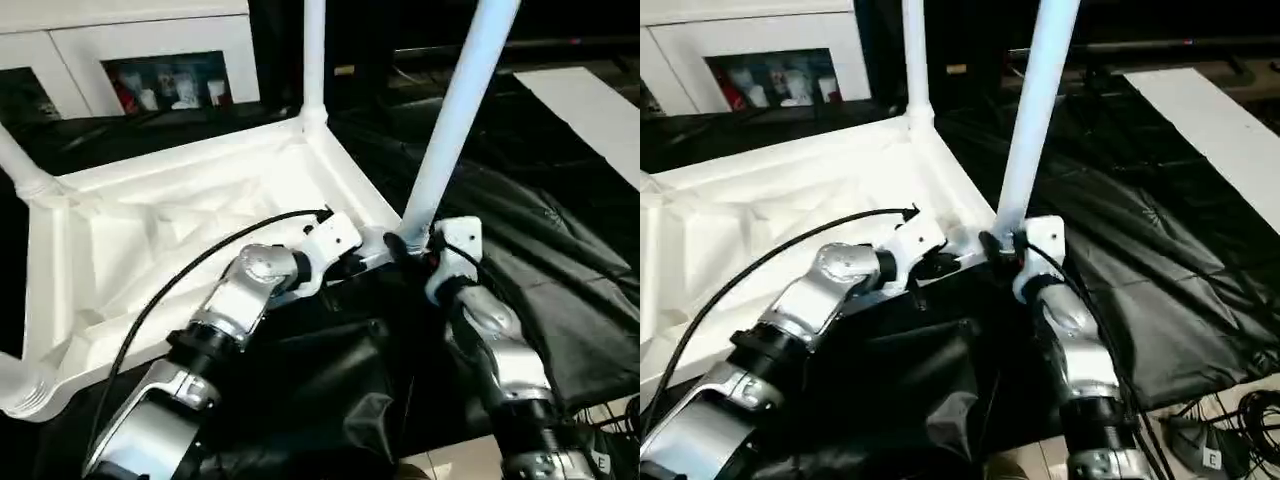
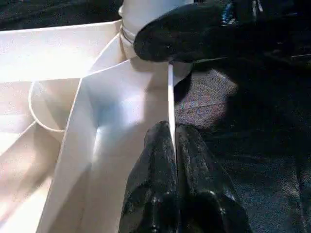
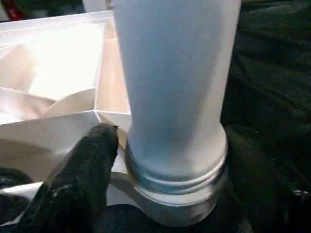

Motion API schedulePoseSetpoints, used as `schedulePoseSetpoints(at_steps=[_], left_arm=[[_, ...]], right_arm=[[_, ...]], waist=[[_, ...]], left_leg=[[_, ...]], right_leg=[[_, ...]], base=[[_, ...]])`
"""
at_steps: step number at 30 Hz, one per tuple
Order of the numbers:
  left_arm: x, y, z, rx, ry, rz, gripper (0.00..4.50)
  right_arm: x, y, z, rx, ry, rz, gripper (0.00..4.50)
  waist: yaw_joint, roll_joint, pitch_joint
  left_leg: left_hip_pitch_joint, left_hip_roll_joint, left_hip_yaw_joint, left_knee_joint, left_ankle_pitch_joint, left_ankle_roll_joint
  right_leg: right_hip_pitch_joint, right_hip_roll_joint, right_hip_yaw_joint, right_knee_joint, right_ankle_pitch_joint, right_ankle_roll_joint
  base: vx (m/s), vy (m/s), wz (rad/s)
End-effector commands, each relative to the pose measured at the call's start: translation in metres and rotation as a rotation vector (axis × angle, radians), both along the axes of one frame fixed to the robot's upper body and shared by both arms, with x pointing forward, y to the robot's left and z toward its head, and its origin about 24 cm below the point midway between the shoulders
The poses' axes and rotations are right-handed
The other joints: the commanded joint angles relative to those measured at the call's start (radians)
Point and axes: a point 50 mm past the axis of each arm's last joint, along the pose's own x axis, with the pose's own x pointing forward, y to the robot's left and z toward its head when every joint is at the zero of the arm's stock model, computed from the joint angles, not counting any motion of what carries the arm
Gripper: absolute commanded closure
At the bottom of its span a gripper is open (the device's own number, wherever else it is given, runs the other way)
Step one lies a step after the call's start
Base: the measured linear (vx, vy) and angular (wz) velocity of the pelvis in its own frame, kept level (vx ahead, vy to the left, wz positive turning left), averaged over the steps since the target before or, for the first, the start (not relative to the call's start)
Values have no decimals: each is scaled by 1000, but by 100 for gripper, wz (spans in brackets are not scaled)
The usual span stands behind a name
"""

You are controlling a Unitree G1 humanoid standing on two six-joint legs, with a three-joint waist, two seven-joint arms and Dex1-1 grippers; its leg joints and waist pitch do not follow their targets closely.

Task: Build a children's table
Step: Rotate leg to tighten

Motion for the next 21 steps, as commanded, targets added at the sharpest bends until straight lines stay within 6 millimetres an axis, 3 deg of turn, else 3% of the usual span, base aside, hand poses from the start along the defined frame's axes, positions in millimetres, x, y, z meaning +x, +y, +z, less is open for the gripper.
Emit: schedulePoseSetpoints(at_steps=[1, 3, 4, 5, 7, 8, 9, 10, 12, 13, 15, 17, 21], left_arm=[[-14, 2, -25, 20, 79, -51, 450], [-16, 2, -23, 13, 71, -74, 450], [-17, 3, -21, 8, 69, -93, 450], [-17, 3, -21, 8, 69, -93, 450], [-21, 5, -18, -8, 73, -117, 450], [-25, 6, -12, -28, 53, -153, 450], [-26, 7, -10, -38, 43, -156, 450], [-28, 7, -7, -51, 40, -170, 450], [-30, 9, -3, -67, 45, -178, 450], [-30, 9, -2, -76, 50, -176, 423], [-31, 12, 3, -93, 47, -170, 423], [-31, 17, 10, -113, 37, -154, 393], [-31, 24, 21, -143, 8, -127, 375]], right_arm=[[-8, -6, 10, -14, 4, 132, 46], [-11, -16, 16, -32, 4, 166, 34], [-18, -27, 21, -65, 6, 225, 20], [-18, -27, 21, -65, 6, 225, 13], [-33, -42, 27, -114, 17, 347, 13], [-51, -51, 30, -144, 47, 480, 13], [-57, -53, 31, -156, 57, 519, 13], [-61, -54, 32, -161, 62, 543, 13], [-64, -53, 33, -160, 59, 559, 13], [-64, -53, 34, -158, 56, 563, 10], [-64, -50, 36, -153, 47, 566, 10], [-63, -46, 40, -150, 42, 575, 8], [-63, -42, 45, -147, 36, 591, 8]], waist=[[5, -12, -35], [14, -14, -39], [14, -12, -42], [14, -12, -42], [18, -12, -50], [25, -8, -53], [34, -12, -60], [30, -13, -62], [24, -11, -66], [22, -13, -68], [22, -12, -66], [24, -8, -64], [22, -10, -56]], left_leg=[[-4, 35, -8, -69, -203, 68], [0, 35, -5, -61, -174, 88], [-6, 34, -4, -58, -139, 101], [-6, 34, -4, -58, -139, 101], [-15, 34, -3, -49, -57, 130], [-14, 35, -4, -46, -49, 140], [-12, 40, -2, -39, -16, 168], [-22, 35, -2, -35, 25, 195], [-23, 32, -2, -31, 47, 218], [-23, 32, -3, -29, 63, 225], [-19, 35, -2, -27, 49, 227], [-17, 39, -2, -30, 21, 211], [-12, 43, -1, -34, -41, 162]], right_leg=[[26, -73, 46, -89, -352, -167], [30, -69, 48, -86, -307, -163], [35, -68, 47, -79, -242, -177], [35, -68, 47, -79, -242, -177], [43, -66, 42, -61, -92, -210], [45, -65, 43, -59, -65, -214], [50, -64, 47, -48, 42, -223], [52, -61, 44, -35, 137, -241], [51, -62, 39, -31, 182, -257], [51, -61, 37, -27, 198, -266], [47, -63, 39, -29, 162, -277], [44, -64, 38, -32, 99, -283], [37, -63, 41, -39, -7, -282]], base=[[0, 0, 0], [0, 0, 0], [0, 0, 0], [0, 0, 0], [0, 0, 0], [0, 0, 0], [63, -1, 4], [59, 0, 2], [34, -3, 0], [0, 0, 0], [0, 0, 0], [0, 0, 0], [0, 0, 0]])
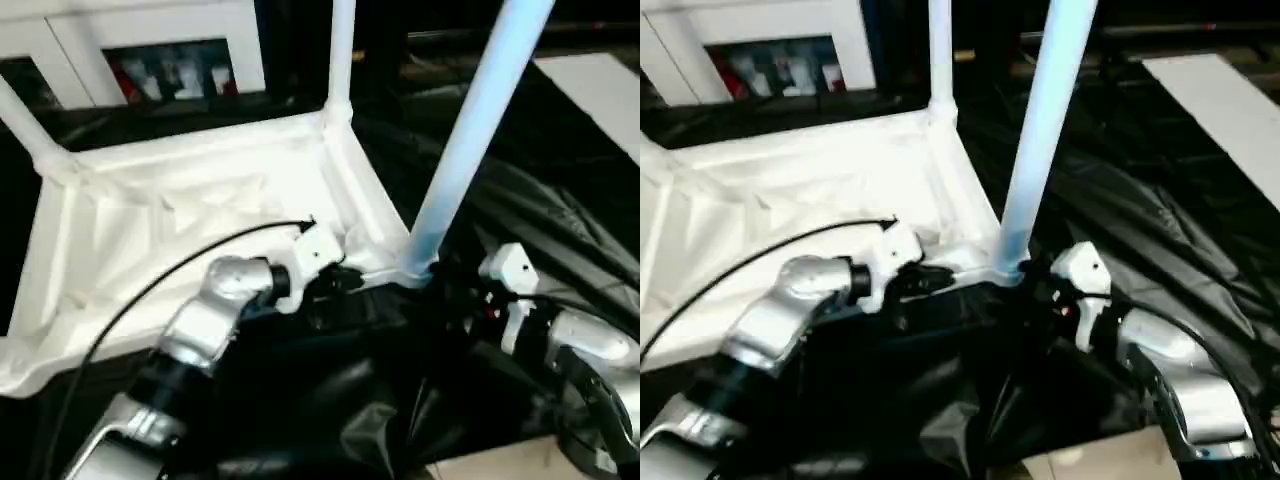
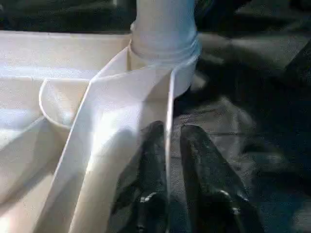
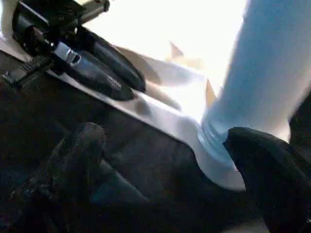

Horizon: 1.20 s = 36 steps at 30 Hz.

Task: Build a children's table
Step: Rotate leg to tighten

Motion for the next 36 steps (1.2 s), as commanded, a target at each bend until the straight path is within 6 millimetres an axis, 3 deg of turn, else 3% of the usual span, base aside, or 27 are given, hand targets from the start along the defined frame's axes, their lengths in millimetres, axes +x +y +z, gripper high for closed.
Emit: schedulePoseSetpoints(at_steps=[1, 5, 7, 11, 12, 13, 15, 16, 18, 20, 21, 22, 23, 24, 25, 30, 36], left_arm=[[-4, 5, 9, -32, 0, -13, 350], [-11, 24, 22, -79, 23, -13, 336], [-13, 32, 27, -112, 33, -8, 312], [-20, 45, 36, -142, 41, -11, 291], [-24, 48, 37, -145, 48, -29, 275], [-27, 50, 38, -146, 53, -42, 263], [-37, 54, 32, -88, 66, -76, 259], [-37, 54, 32, -88, 66, -76, 260], [-53, 64, 18, 16, 99, -86, 232], [-56, 66, 16, 23, 112, -76, 220], [-57, 68, 15, 27, 118, -65, 220], [-57, 69, 15, 29, 119, -63, 220], [-59, 72, 13, 44, 125, -51, 220], [-63, 78, 10, 67, 141, -25, 220], [-64, 80, 9, 71, 145, -21, 220], [-65, 93, 3, 121, 141, 33, 220], [-53, 100, 5, 122, 66, 119, 220]], right_arm=[[-2, 8, 6, 27, -10, 37, 8], [0, 28, 6, 114, -8, 93, 8], [3, 40, 3, 149, -8, 97, 8], [11, 59, 0, 206, -8, 87, 8], [15, 64, 1, 221, -19, 78, 8], [17, 67, 1, 228, -27, 70, 8], [26, 72, 2, 243, -54, 5, 8], [26, 72, 2, 243, -54, 5, 8], [42, 81, 4, 317, -81, -112, 8], [47, 84, 5, 345, -84, -153, 8], [48, 85, 5, 352, -82, -163, 8], [48, 85, 5, 353, -82, -163, 8], [50, 86, 5, 356, -88, -179, 8], [57, 84, 4, 357, -110, -270, 8], [60, 82, 4, 363, -112, -302, 8], [75, 62, 4, 370, -136, -514, 8], [84, 42, 5, 350, -176, -634, 8]], waist=[[-1, -14, -62], [-3, -15, -65], [-4, -21, -68], [0, -14, -72], [-2, -24, -75], [-1, -19, -73], [-1, -23, -75], [0, -18, -73], [-2, -23, -74], [-5, -21, -72], [-4, -27, -72], [2, -18, -72], [3, -17, -72], [4, -26, -70], [1, -27, -67], [2, -27, -67], [6, -29, -72]], left_leg=[[9, 36, -2, -51, -54, 136], [9, 33, -1, -49, -42, 128], [8, 30, 1, -47, -21, 125], [11, 29, 0, -45, 17, 125], [9, 28, 1, -44, 26, 124], [9, 28, 1, -45, 34, 120], [11, 27, 2, -43, 23, 114], [11, 27, 1, -45, 13, 107], [15, 28, 2, -48, 11, 87], [11, 27, 3, -50, -16, 74], [15, 27, 6, -50, -27, 62], [21, 27, 6, -50, -32, 53], [24, 28, 8, -50, -42, 50], [19, 27, 8, -52, -54, 40], [14, 26, 7, -56, -73, 23], [22, 25, 9, -58, -109, -10], [16, 19, 9, -53, -75, -11]], right_leg=[[61, -67, 43, -54, -10, -286], [59, -65, 43, -50, 6, -280], [60, -63, 43, -46, 18, -281], [57, -63, 42, -35, 61, -289], [59, -60, 41, -34, 73, -289], [57, -60, 42, -31, 82, -290], [59, -58, 42, -31, 75, -281], [55, -62, 42, -33, 52, -275], [55, -60, 43, -32, 37, -269], [53, -62, 45, -33, 4, -262], [51, -59, 46, -35, -8, -253], [48, -57, 47, -34, -3, -251], [44, -56, 47, -36, -3, -251], [48, -56, 46, -34, -11, -248], [49, -57, 46, -36, -47, -235], [42, -53, 48, -41, -107, -199], [48, -50, 48, -32, -23, -189]], base=[[0, 0, 0], [0, 0, 0], [0, 0, 0], [0, 0, 0], [0, 0, 0], [0, 0, 0], [0, 0, 0], [0, 0, 0], [0, 0, 0], [0, 0, 0], [0, 0, 0], [0, 0, 0], [0, 0, 0], [0, 0, 0], [0, 0, 0], [0, 0, 0], [0, 0, 0]])
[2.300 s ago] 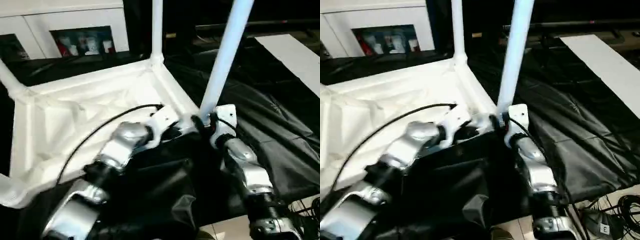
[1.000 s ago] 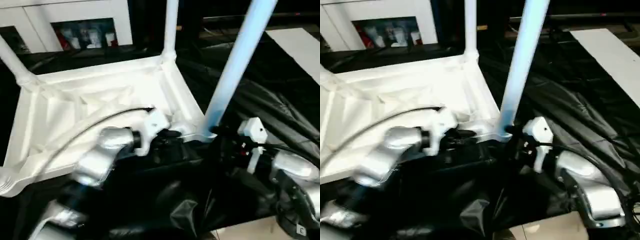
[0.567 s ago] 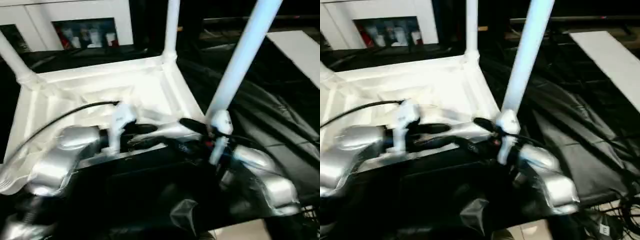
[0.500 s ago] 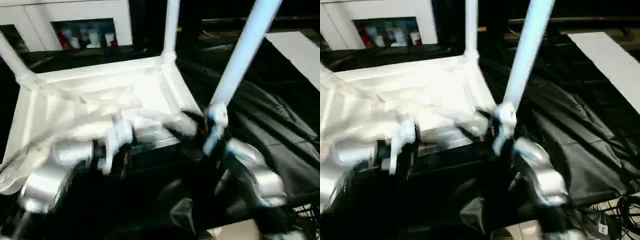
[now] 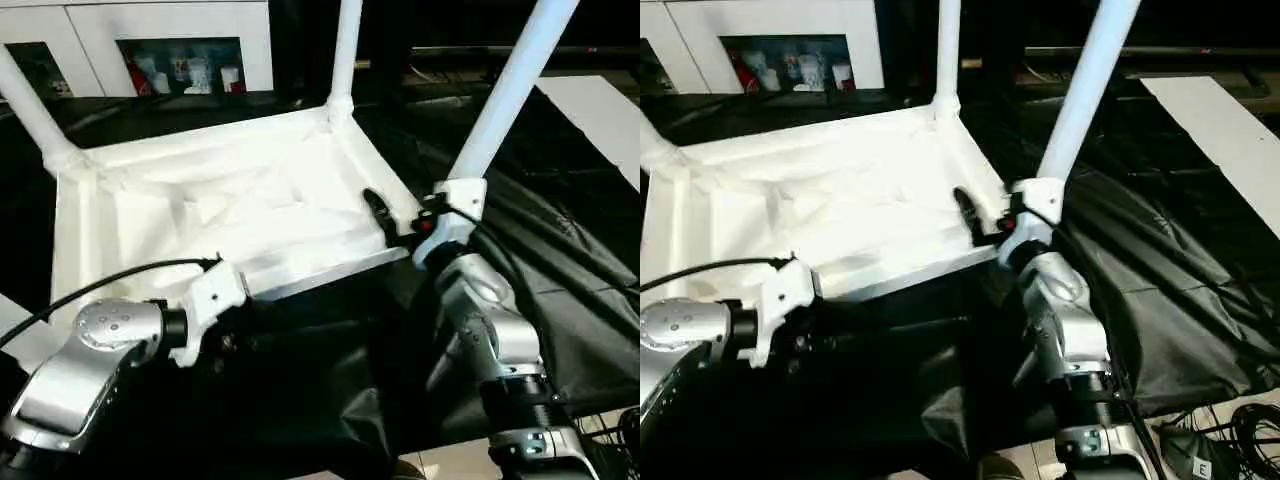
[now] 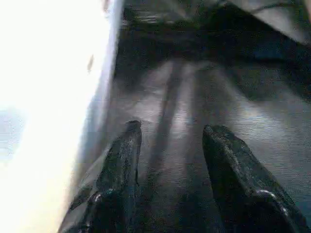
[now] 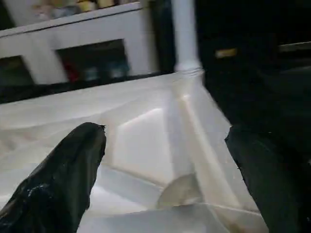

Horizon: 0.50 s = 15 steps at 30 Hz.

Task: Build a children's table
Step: Rotate leg to tighten

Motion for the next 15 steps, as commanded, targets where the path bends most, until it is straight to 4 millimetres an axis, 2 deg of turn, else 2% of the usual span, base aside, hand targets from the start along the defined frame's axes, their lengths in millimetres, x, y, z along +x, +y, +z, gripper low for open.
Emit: schedulePoseSetpoints(at_steps=[1, 5, 6, 12, 13, 15], left_arm=[[4, 4, 3, 12, -40, 29, 220], [5, 5, 4, 13, -48, 37, 220], [5, 6, 4, 13, -49, 38, 220], [2, 5, 2, 10, -44, 10, 220], [2, 5, 2, 10, -44, 10, 220], [-2, 4, 1, 4, -26, -19, 220]], right_arm=[[3, -20, -1, -11, 0, -99, 8], [5, -33, -2, -36, -3, -165, 8], [7, -44, -2, -49, -3, -208, 8], [13, -81, 5, -95, -25, -332, 8], [13, -81, 5, -95, -25, -332, 8], [15, -100, 9, -116, -32, -413, 8]], waist=[[-4, 7, -73], [-2, 7, -75], [-1, 8, -75], [5, 5, -70], [9, 6, -69], [17, 6, -70]], left_leg=[[13, 11, 3, -57, -72, 17], [13, 11, 4, -53, -42, 37], [12, 11, 4, -53, -42, 41], [15, 13, 7, -54, -106, 29], [20, 15, 9, -53, -115, 28], [27, 16, 13, -52, -115, 27]], right_leg=[[55, -49, 48, -50, 0, -191], [55, -48, 46, -45, 53, -203], [55, -48, 46, -45, 53, -207], [51, -50, 46, -54, -52, -204], [47, -50, 47, -56, -63, -200], [42, -48, 48, -55, -65, -198]], base=[[0, 0, 0], [0, 0, 0], [0, 0, 0], [0, 0, 0], [0, 0, 0], [0, 0, 0]])
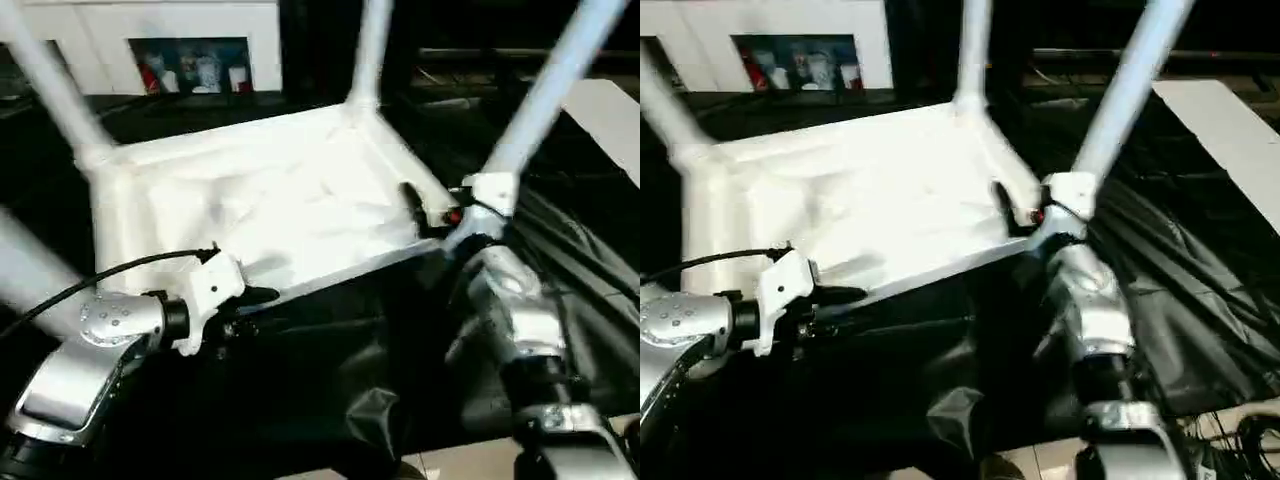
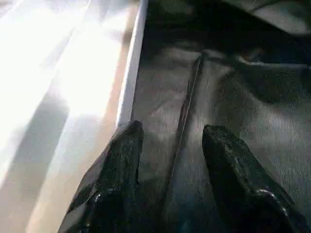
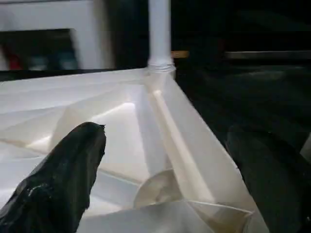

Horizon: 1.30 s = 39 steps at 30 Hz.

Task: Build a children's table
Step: Rotate leg to tighten

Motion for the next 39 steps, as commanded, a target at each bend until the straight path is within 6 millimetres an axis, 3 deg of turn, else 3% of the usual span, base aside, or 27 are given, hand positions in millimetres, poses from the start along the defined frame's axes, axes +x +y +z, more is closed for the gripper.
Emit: schedulePoseSetpoints(at_steps=[1, 5, 7, 11, 16, 24, 26, 30, 33, 36, 37, 39], left_arm=[[-3, 3, 0, 2, 9, -19, 220], [-3, 1, 2, -31, 8, -38, 220], [-4, 0, 3, -40, 11, -61, 220], [-5, 1, 4, -38, 22, -82, 220], [-15, 10, 8, -57, 49, -136, 220], [-38, 15, 29, -270, 186, -238, 220], [-47, 23, 30, -285, 274, -245, 220], [-50, 37, 24, -232, 309, -190, 186], [-57, 64, 25, -181, 342, -117, 148], [-61, 78, 29, -179, 351, -74, 115], [-63, 86, 33, -178, 350, -33, 115], [-63, 89, 35, -180, 347, -18, 99]], right_arm=[[-1, -48, 14, -8, -52, -212, 8], [-1, -59, 16, -23, -60, -246, 8], [-1, -60, 17, -35, -64, -248, 8], [-1, -60, 17, -35, -67, -244, 8], [0, -48, 11, -19, -62, -171, 8], [-8, -3, -11, -41, -1, 65, 8], [-13, 6, -19, -33, 8, 61, 8], [-17, 5, -24, -24, 12, 13, 8], [-28, 1, -33, -8, 20, -48, 8], [-34, -8, -38, -32, 26, -115, 8], [-37, -14, -40, -18, 26, -171, 8], [-38, -17, -40, -13, 26, -189, 8]], waist=[[-11, 5, -71], [-2, 1, -72], [-7, -1, -74], [-22, -4, -73], [-32, 2, -68], [-38, 5, -61], [-40, 3, -58], [-43, 7, -51], [-41, 12, -47], [-43, 12, -44], [-43, 16, -43], [-44, 12, -42]], left_leg=[[27, 13, 6, -54, -106, 23], [22, 11, 10, -53, -100, 24], [14, 8, 8, -52, -91, 32], [9, 5, 7, -50, -93, 41], [13, 9, 7, -53, -129, 38], [15, 13, 7, -57, -165, 29], [15, 12, 6, -59, -171, 25], [20, 13, 5, -64, -208, 10], [21, 12, 3, -69, -226, -1], [25, 13, 3, -72, -247, -9], [25, 13, 2, -74, -256, -15], [23, 11, 2, -74, -254, -13]], right_leg=[[43, -44, 47, -55, -49, -196], [44, -42, 47, -50, -21, -181], [49, -44, 47, -49, -13, -174], [52, -45, 47, -52, -24, -176], [45, -43, 46, -58, -79, -185], [40, -46, 47, -58, -112, -207], [38, -44, 48, -60, -128, -200], [31, -43, 51, -70, -205, -163], [28, -42, 51, -71, -205, -143], [25, -40, 52, -75, -205, -143], [25, -41, 51, -74, -203, -146], [26, -40, 52, -74, -196, -143]], base=[[0, 0, 0], [0, 0, 0], [0, 0, 0], [0, 0, 0], [0, 0, 0], [0, 0, 0], [0, 0, 0], [0, 0, 0], [0, 0, 0], [0, 0, 0], [0, 0, 0], [0, 0, 0]])
